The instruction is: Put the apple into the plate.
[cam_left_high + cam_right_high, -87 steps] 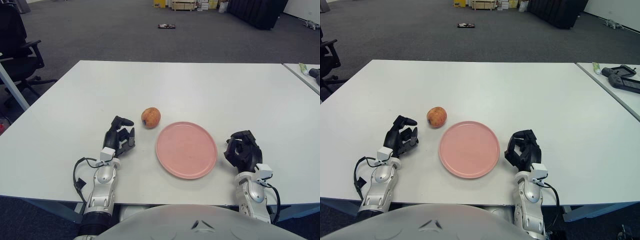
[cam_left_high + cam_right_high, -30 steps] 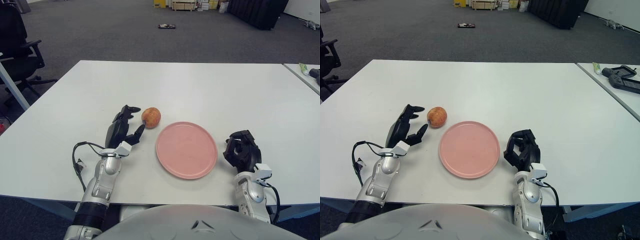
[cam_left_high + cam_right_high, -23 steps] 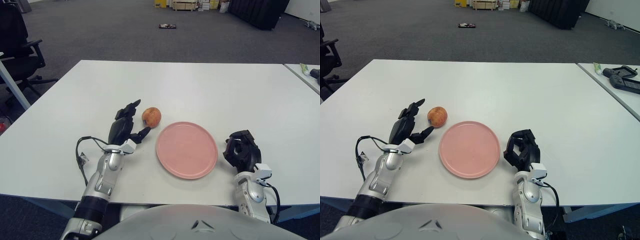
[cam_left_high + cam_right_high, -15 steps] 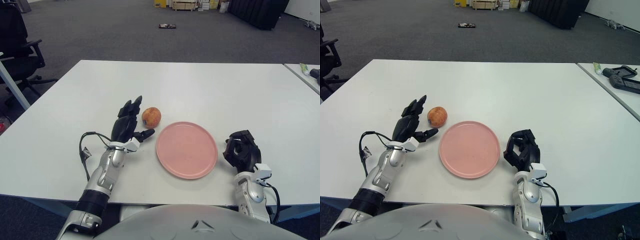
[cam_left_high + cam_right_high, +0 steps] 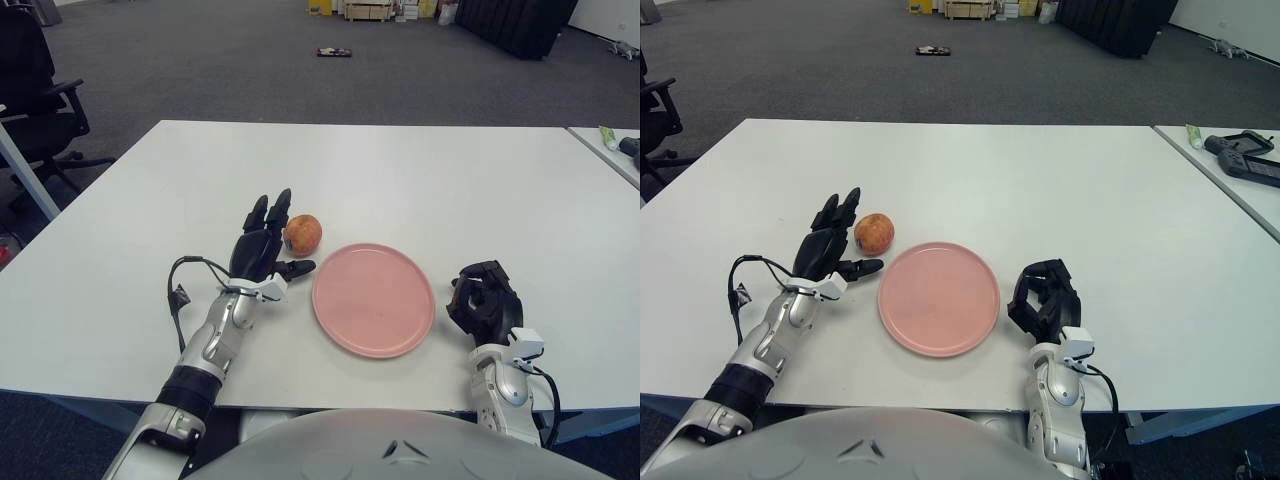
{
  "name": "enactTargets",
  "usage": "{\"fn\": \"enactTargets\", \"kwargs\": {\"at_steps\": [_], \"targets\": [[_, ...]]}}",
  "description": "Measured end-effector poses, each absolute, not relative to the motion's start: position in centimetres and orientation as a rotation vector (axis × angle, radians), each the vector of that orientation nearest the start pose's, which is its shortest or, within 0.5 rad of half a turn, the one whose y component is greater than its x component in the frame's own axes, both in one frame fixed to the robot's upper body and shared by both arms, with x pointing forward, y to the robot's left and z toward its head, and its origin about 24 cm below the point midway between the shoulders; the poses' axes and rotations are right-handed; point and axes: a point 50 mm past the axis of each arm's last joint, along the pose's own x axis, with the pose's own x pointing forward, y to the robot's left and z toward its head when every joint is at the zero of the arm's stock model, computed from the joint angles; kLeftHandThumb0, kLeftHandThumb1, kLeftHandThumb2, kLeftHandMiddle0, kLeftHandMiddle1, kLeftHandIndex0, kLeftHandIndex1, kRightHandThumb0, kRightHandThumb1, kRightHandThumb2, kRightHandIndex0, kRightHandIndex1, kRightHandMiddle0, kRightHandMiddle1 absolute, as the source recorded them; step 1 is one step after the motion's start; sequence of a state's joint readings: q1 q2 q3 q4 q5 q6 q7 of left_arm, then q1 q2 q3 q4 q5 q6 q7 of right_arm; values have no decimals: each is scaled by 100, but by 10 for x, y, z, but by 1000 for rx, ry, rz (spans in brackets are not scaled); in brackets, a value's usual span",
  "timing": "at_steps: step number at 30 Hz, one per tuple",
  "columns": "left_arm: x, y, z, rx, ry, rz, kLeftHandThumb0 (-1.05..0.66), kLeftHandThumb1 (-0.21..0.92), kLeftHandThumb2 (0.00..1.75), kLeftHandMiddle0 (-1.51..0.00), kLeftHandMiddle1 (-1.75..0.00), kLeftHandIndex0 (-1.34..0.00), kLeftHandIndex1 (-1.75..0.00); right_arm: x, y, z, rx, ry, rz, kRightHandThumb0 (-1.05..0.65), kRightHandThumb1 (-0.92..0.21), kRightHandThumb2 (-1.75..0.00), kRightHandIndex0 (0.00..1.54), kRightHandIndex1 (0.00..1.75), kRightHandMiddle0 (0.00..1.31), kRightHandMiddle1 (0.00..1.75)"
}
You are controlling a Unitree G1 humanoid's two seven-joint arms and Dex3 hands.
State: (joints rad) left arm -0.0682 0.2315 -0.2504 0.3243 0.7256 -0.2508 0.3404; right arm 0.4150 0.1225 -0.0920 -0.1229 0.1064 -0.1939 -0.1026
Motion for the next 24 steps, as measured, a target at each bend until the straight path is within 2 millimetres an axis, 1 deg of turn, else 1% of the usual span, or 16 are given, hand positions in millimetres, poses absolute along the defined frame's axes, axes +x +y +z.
{"fn": "enactTargets", "kwargs": {"at_steps": [16, 21, 23, 24], "targets": [[269, 131, -2, 966, -202, -147, -105, 82, 17, 0, 0, 0, 0, 160, -183, 3, 162, 78, -370, -42, -50, -110, 108, 175, 47, 175], [279, 127, -6, 970, -204, -152, -100, 81, 17, 0, 0, 0, 0, 160, -183, 3, 163, 78, -372, -42, -50, -110, 108, 175, 47, 175], [283, 126, -8, 973, -197, -149, -98, 76, 25, 0, 0, 0, -1, 160, -183, 3, 164, 78, -372, -42, -51, -109, 108, 175, 46, 175], [284, 126, -10, 977, -191, -149, -96, 68, 39, -1, -1, 0, -7, 160, -183, 3, 164, 78, -372, -42, -51, -108, 108, 175, 46, 175]]}}
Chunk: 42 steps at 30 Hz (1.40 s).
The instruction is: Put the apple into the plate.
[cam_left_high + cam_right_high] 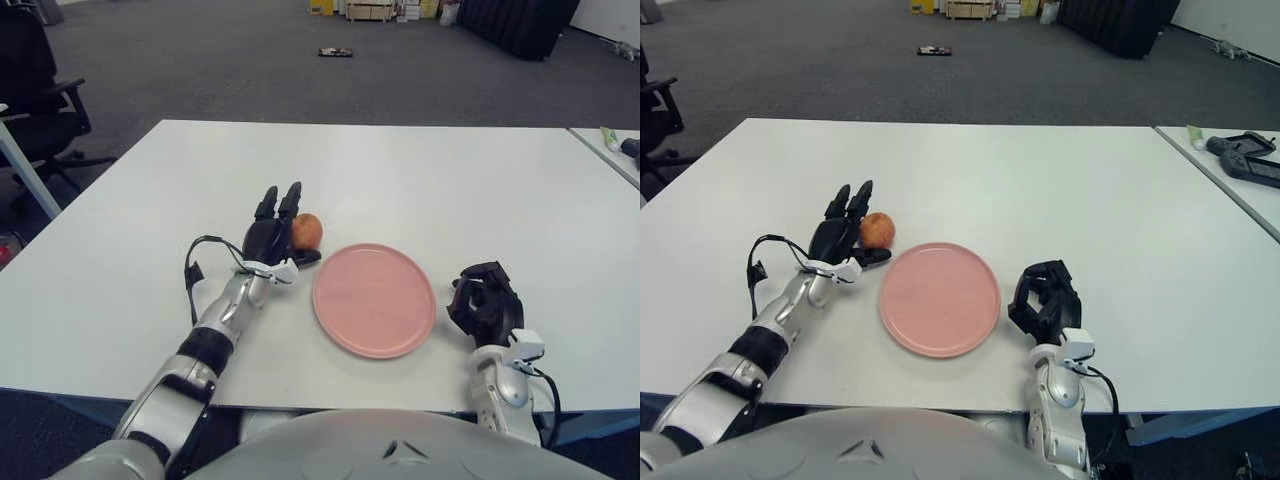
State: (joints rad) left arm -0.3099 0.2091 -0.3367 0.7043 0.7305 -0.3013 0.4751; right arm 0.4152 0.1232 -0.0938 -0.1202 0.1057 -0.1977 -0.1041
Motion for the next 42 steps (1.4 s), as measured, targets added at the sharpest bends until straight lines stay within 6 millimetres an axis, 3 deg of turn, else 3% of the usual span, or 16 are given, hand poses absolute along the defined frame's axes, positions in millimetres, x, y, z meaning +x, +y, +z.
{"fn": "enactTargets", "kwargs": {"at_steps": [3, 5, 8, 14, 19, 22, 26, 33, 40, 42], "targets": [[288, 127, -15, 987, -175, -153, -89, 53, 63, -3, -18, 0, -32, 160, -183, 3, 163, 77, -372, -42, -51, -108, 108, 175, 46, 175], [290, 129, -18, 993, -158, -154, -80, 44, 76, -2, -49, 0, -56, 160, -184, 3, 163, 76, -372, -42, -51, -108, 108, 175, 46, 175], [292, 131, -20, 991, -142, -150, -73, 38, 86, -1, -72, 0, -74, 159, -184, 3, 163, 74, -376, -42, -51, -108, 108, 175, 46, 175], [296, 131, -18, 978, -149, -138, -66, 35, 95, -6, -95, 0, -104, 159, -185, 3, 161, 70, -379, -42, -50, -109, 108, 175, 47, 175], [297, 131, -19, 974, -163, -142, -64, 36, 98, -9, -101, 0, -114, 159, -185, 2, 158, 68, -379, -42, -50, -110, 108, 175, 47, 175], [296, 130, -19, 971, -173, -144, -61, 36, 101, -12, -109, 0, -131, 159, -185, 2, 158, 68, -380, -42, -50, -110, 108, 175, 47, 175], [296, 129, -19, 984, -202, -147, -58, 35, 104, -20, -118, -11, -143, 159, -185, 2, 161, 68, -380, -42, -50, -110, 108, 175, 47, 175], [296, 128, -18, 1011, -252, -164, -54, 33, 108, -32, -126, -26, -149, 159, -185, 2, 164, 67, -376, -42, -50, -110, 108, 175, 47, 175], [296, 127, -17, 1042, -288, -183, -51, 32, 111, -39, -132, -31, -153, 159, -186, 2, 164, 67, -376, -42, -50, -109, 107, 175, 47, 175], [296, 127, -17, 1049, -291, -186, -45, 48, 95, -41, -134, -44, -155, 159, -186, 2, 164, 67, -376, -42, -50, -109, 107, 175, 47, 175]]}}
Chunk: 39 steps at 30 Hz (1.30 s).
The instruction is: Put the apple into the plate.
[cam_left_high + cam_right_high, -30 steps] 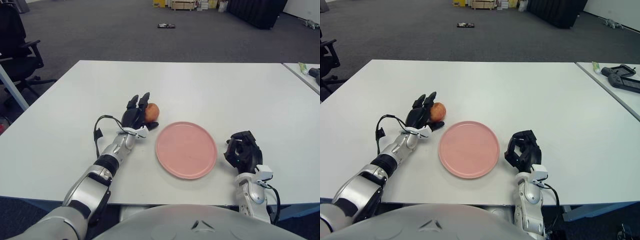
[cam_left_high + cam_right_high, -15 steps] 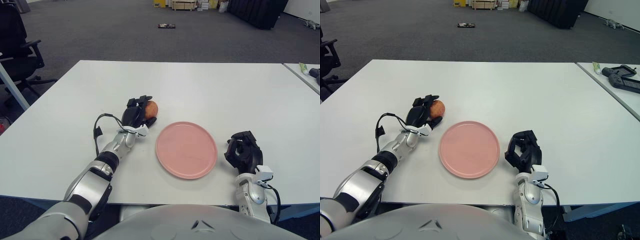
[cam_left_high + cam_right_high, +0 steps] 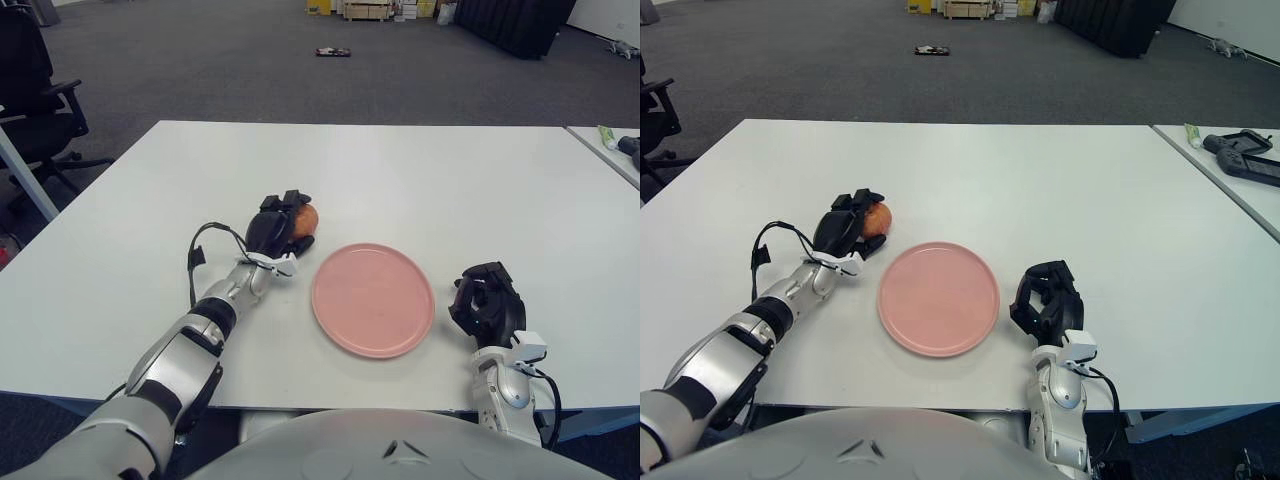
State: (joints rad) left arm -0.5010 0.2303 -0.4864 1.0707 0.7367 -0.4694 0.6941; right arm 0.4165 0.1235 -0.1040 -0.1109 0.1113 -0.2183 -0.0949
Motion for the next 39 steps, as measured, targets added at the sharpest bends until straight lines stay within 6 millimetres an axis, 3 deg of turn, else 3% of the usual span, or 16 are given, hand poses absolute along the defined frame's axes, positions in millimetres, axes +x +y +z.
{"fn": "enactTargets", "kwargs": {"at_steps": [3, 10, 12, 15, 19, 25, 30, 39], "targets": [[296, 127, -18, 1057, -294, -188, -42, 53, 90, -45, -137, -51, -156, 159, -186, 2, 164, 67, -376, -42, -50, -109, 107, 175, 47, 175], [295, 127, -19, 1071, -311, -184, -42, 49, 101, -51, -142, -53, -164, 159, -186, 2, 159, 68, -376, -42, -50, -109, 107, 175, 47, 175], [295, 126, -19, 1075, -317, -184, -18, 43, 108, -56, -143, -50, -170, 159, -186, 2, 159, 68, -376, -42, -51, -109, 106, 175, 46, 175], [296, 125, -18, 1080, -325, -187, -6, 39, 113, -61, -142, -49, -173, 159, -186, 2, 159, 68, -376, -42, -51, -108, 105, 175, 46, 175], [297, 124, -17, 1083, -331, -194, -2, 30, 124, -71, -143, -49, -174, 159, -186, 2, 158, 68, -377, -42, -51, -108, 105, 175, 46, 175], [299, 123, -15, 1093, -327, -226, -1, 15, 148, -77, -165, -52, -175, 158, -186, 2, 158, 68, -385, -42, -52, -107, 105, 175, 45, 175], [301, 122, -13, 1097, -339, -233, -1, -1, 169, -86, -173, -62, -175, 158, -186, 2, 160, 68, -386, -42, -52, -106, 105, 175, 45, 175], [303, 121, -10, 1094, -353, -230, 0, -2, 170, -88, -172, -63, -175, 158, -186, 3, 159, 68, -388, -42, -52, -106, 106, 175, 45, 175]]}}
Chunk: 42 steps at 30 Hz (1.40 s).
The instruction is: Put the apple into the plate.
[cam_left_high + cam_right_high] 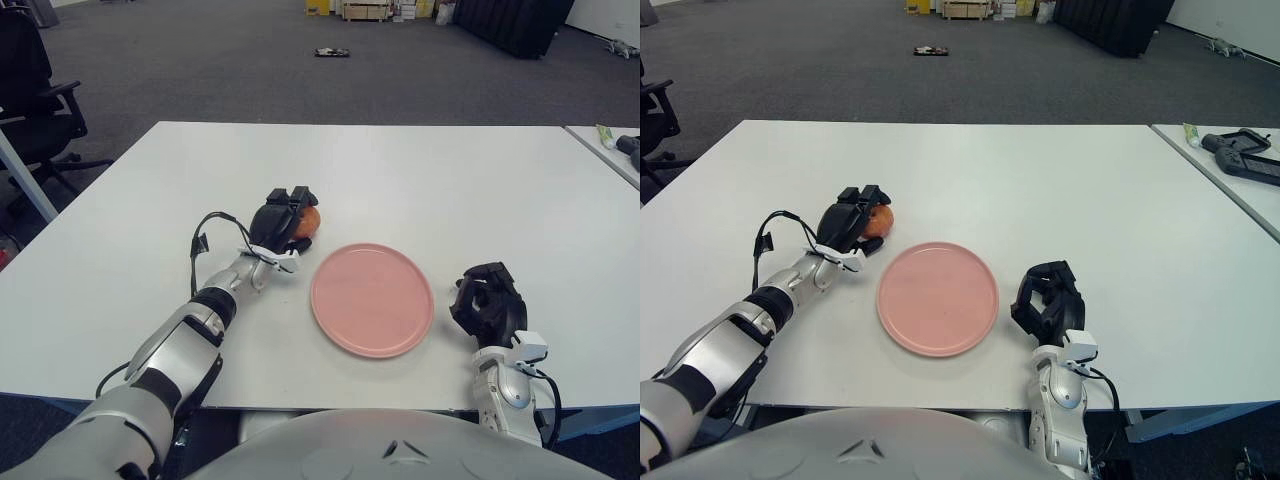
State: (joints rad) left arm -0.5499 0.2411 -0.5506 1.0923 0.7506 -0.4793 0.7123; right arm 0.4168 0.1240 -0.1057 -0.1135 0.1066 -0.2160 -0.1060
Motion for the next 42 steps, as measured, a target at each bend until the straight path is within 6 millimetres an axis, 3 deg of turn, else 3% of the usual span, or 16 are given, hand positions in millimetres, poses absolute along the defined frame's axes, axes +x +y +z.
{"fn": "enactTargets", "kwargs": {"at_steps": [17, 26, 42], "targets": [[304, 124, -9, 1059, -326, -245, 0, 10, 158, -77, -174, -55, -175, 158, -187, 3, 158, 68, -389, -42, -52, -107, 106, 175, 46, 175], [303, 123, -8, 1069, -335, -247, 0, 3, 165, -82, -175, -61, -174, 158, -187, 2, 158, 69, -392, -42, -51, -108, 107, 175, 46, 175], [298, 126, -5, 1040, -378, -211, 0, 3, 165, -81, -175, -63, -173, 158, -188, 2, 160, 69, -393, -42, -51, -109, 107, 175, 46, 175]]}}
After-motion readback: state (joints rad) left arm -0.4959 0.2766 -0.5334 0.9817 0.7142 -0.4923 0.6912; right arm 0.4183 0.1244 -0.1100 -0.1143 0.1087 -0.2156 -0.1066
